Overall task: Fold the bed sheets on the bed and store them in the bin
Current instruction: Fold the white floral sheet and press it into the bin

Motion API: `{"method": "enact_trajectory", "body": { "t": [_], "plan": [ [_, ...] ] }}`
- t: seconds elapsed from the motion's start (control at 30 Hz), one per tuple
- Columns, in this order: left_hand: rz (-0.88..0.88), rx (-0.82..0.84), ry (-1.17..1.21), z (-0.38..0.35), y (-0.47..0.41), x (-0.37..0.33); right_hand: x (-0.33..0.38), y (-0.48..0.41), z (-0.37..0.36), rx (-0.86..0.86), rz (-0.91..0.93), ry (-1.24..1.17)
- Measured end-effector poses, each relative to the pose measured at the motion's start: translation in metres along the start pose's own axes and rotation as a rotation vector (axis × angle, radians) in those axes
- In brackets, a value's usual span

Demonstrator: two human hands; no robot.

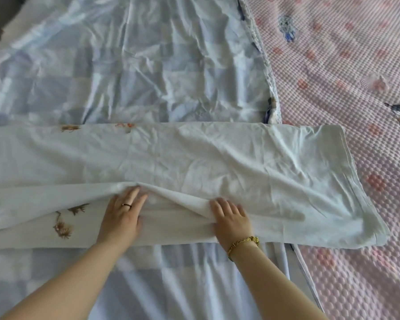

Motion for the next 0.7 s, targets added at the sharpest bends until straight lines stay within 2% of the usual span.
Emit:
{"method": "enact_trajectory", "body": {
  "t": [0.1,0.17,0.3,0.37,0.43,0.5,0.57,0.63,0.67,0.7],
  "plan": [
    [0.08,0.089,0.05,-0.015,-0.01,0.02,0.001,-0.013,0.015,0.03,-0.027,0.021],
    [0.146,0.135,0.106,-0.02,-0.016,0.035,-0.017,-0.019,0.013,0.126,-0.149,-0.064],
    [0.017,0.129,0.085,-0.014,-0.024,0.044,-0.048,-0.022,0.018,0.153,-0.394,-0.295],
    [-0.022,0.11,0.118,-0.003,-0.022,0.049,-0.051,-0.019,0.027,0.151,-0.413,-0.349],
    [-0.039,0.082,0.178,0.01,-0.014,0.051,-0.045,-0.012,0.033,0.205,-0.37,-0.243],
    [-0.089,0.084,0.207,0.024,-0.001,0.043,-0.032,-0.004,0.031,0.254,-0.246,-0.072],
    [-0.114,0.138,0.243,0.025,0.019,0.035,-0.003,0.006,0.031,0.205,-0.086,0.1],
    [-0.048,0.217,0.306,0.011,0.044,0.035,0.029,0.01,0.033,0.134,0.015,-0.01],
    [0.011,0.239,0.354,0.004,0.057,0.038,0.046,0.01,0.027,0.165,0.03,-0.07],
    [0.051,0.279,0.371,-0.005,0.067,0.039,0.062,0.013,0.011,0.281,0.038,-0.086]
  ]
}}
Point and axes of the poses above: each hand's wrist, its own y-axis away from the middle knuckle, its own z-axis out of the back of the hand, x = y × z, the point moved 10 cm from there along -y, towards the middle knuckle, and after that the axes turned 10 degrees about -z, right-handed, at the moved point
